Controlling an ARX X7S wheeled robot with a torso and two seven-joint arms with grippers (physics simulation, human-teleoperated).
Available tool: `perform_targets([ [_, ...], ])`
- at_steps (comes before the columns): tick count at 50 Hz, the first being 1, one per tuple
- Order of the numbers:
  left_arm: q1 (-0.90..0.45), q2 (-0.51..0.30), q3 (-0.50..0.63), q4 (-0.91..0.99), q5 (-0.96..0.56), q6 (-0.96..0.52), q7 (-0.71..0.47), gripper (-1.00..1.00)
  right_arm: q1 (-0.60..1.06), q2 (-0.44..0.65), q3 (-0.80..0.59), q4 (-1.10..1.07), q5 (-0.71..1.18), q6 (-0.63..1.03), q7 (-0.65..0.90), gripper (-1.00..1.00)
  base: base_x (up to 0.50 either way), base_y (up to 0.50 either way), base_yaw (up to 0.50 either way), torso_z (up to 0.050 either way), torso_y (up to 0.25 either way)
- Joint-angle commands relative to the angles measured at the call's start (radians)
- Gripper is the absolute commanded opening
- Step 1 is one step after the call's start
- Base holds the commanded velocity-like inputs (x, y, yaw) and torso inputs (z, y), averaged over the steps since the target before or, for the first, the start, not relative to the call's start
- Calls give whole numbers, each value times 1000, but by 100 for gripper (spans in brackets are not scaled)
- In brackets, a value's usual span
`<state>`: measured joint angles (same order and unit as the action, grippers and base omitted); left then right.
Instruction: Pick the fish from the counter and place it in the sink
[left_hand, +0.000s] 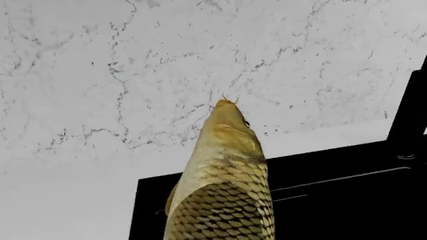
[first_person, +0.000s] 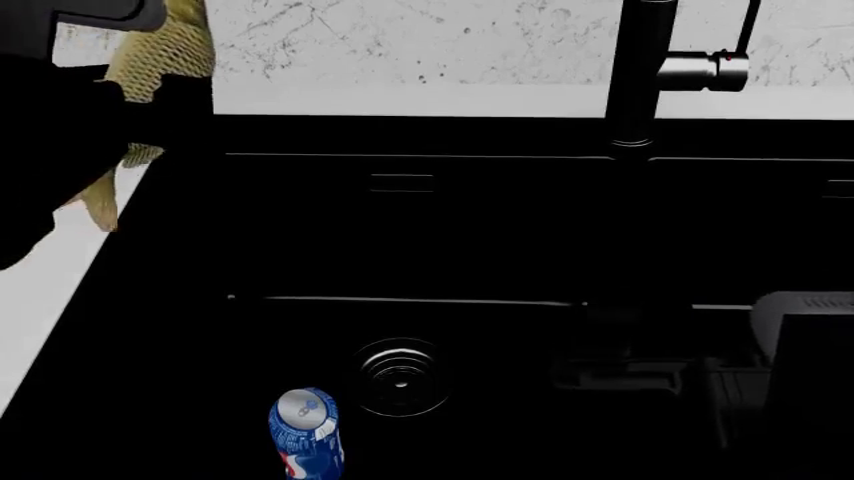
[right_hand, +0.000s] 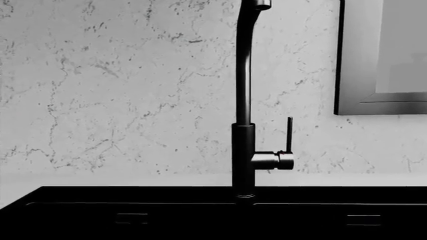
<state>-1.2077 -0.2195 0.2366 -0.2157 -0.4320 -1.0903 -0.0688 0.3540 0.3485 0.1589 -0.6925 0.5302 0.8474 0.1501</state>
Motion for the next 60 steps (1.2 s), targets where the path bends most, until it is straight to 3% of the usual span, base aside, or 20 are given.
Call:
perform_targets([
  [1, -29, 87, 62, -108, -31, 44, 51, -100, -3, -1, -5, 1, 3, -7, 3, 100, 0, 0, 0, 0, 0],
  [8, -20, 147, 66, -185, -53, 77, 72, -100, 1, 2, -4, -15, 15, 6, 10, 100, 0, 0, 0, 0, 1],
  [16, -39, 203, 171, -345, -27, 166, 138, -100, 1, 11, 1, -29, 24, 18, 16, 100, 0, 0, 0, 0, 0],
  [21, -72, 217, 259, -441, -85, 237, 131, -100, 0, 15, 8, -38, 30, 23, 21, 100, 0, 0, 0, 0, 2],
  [25, -113, 218, 377, -541, -237, 314, 97, -100, 0, 17, 5, -36, 29, 20, 21, 100, 0, 0, 0, 0, 0],
  [37, -226, 219, 1003, -713, -803, 593, 21, -100, -29, 20, 26, -41, 37, -2, 17, 100, 0, 0, 0, 0, 1],
  [42, -224, 219, 1190, -706, -922, 639, 13, -100, -37, 20, 33, -47, 41, -6, 18, 100, 0, 0, 0, 0, 0],
  [60, -157, 219, 1327, -639, -1030, 707, 6, -100, -16, 26, 13, -57, 51, 16, 36, 100, 0, 0, 0, 0, 1],
])
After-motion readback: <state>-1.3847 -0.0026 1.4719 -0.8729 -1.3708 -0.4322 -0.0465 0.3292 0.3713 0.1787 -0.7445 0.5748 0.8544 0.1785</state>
